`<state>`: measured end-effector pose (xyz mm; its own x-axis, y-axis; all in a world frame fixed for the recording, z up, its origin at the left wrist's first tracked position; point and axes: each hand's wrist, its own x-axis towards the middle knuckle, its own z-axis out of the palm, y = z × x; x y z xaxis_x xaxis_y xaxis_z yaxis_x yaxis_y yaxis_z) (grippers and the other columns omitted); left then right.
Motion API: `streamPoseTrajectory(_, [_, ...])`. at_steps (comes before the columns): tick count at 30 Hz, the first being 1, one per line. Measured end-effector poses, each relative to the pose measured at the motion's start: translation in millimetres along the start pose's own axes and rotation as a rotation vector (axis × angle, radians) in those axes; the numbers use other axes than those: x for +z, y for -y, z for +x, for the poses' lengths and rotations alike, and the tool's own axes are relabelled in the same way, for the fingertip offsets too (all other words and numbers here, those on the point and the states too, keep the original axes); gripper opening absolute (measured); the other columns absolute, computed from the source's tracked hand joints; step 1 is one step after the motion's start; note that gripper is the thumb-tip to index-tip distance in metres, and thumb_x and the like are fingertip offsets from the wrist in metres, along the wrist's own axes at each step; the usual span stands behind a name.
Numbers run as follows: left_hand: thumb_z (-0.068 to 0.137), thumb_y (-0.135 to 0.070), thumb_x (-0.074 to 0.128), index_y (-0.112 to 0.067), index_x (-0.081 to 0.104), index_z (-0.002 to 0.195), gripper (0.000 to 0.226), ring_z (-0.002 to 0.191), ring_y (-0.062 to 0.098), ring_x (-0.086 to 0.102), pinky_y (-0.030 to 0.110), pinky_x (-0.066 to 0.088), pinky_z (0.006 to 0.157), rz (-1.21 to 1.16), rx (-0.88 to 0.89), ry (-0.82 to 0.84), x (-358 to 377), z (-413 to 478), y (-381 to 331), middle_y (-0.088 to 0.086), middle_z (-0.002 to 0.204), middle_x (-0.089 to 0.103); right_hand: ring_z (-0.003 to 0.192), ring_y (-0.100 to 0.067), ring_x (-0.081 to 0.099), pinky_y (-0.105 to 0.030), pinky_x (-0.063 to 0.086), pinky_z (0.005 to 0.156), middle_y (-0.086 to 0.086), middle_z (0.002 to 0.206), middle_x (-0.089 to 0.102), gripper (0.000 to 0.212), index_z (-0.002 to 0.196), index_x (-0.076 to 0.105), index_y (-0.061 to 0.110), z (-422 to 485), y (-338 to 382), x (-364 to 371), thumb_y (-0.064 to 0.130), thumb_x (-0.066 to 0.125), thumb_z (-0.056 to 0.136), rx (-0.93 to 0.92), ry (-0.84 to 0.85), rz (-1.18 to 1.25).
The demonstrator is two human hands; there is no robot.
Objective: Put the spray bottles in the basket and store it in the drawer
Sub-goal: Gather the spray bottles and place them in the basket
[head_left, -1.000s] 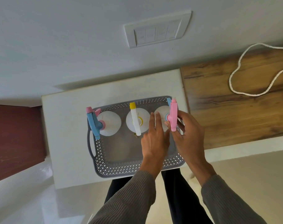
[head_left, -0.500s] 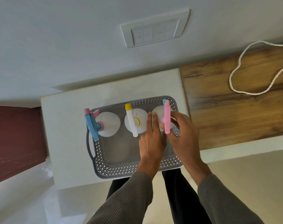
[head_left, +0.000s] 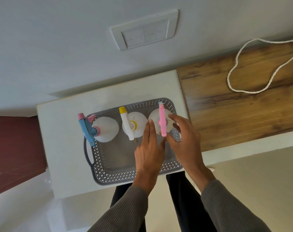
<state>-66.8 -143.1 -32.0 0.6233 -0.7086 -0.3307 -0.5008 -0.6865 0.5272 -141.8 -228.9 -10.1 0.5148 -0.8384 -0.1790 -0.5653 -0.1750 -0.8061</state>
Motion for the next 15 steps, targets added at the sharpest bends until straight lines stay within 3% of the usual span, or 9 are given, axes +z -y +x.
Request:
streamPoseTrajectory(3, [0.089, -0.027, 0.069, -0.007, 0.041, 0.146, 0.067, 0.095, 0.025, 0.072, 0.043, 0.060, 0.058, 0.022, 0.038, -0.076, -9, -17, 0, 0.004, 0.152, 0.044, 0.115, -0.005, 0.056, -0.007, 0.042, 0.095, 0.009, 0.126, 0.059, 0.054, 0.129, 0.058, 0.015, -9, -5, -8, 0.021, 0.080, 0.080, 0.023, -0.003, 0.046])
streamPoseTrajectory(9, [0.089, -0.012, 0.069, -0.005, 0.060, 0.131, 0.043, 0.080, 0.008, 0.072, 0.029, 0.060, 0.052, 0.001, 0.257, -0.173, -22, -69, 2, 0.006, 0.123, 0.067, 0.119, 0.001, 0.054, -0.017, 0.046, 0.098, 0.015, 0.126, 0.056, 0.046, 0.129, 0.057, 0.018, -48, -19, -36, 0.028, 0.074, 0.087, 0.093, -0.074, 0.111])
streamPoseTrajectory(12, [0.090, -0.012, 0.064, -0.007, 0.064, 0.127, 0.037, 0.086, 0.011, 0.072, 0.030, 0.061, 0.060, -0.033, 0.383, -0.116, -19, -88, -11, 0.005, 0.123, 0.067, 0.119, 0.011, 0.049, -0.009, 0.041, 0.099, 0.022, 0.127, 0.054, 0.038, 0.129, 0.055, 0.021, -79, -27, -59, 0.028, 0.067, 0.093, 0.114, -0.087, 0.094])
streamPoseTrajectory(15, [0.094, -0.013, 0.061, -0.007, 0.062, 0.129, 0.036, 0.104, 0.014, 0.069, 0.032, 0.061, 0.076, -0.064, 0.494, 0.031, -6, -104, -37, 0.005, 0.129, 0.063, 0.120, 0.005, 0.048, -0.007, 0.035, 0.100, 0.008, 0.128, 0.058, 0.032, 0.128, 0.058, 0.016, -119, -40, -79, 0.024, 0.060, 0.097, 0.119, -0.062, -0.006])
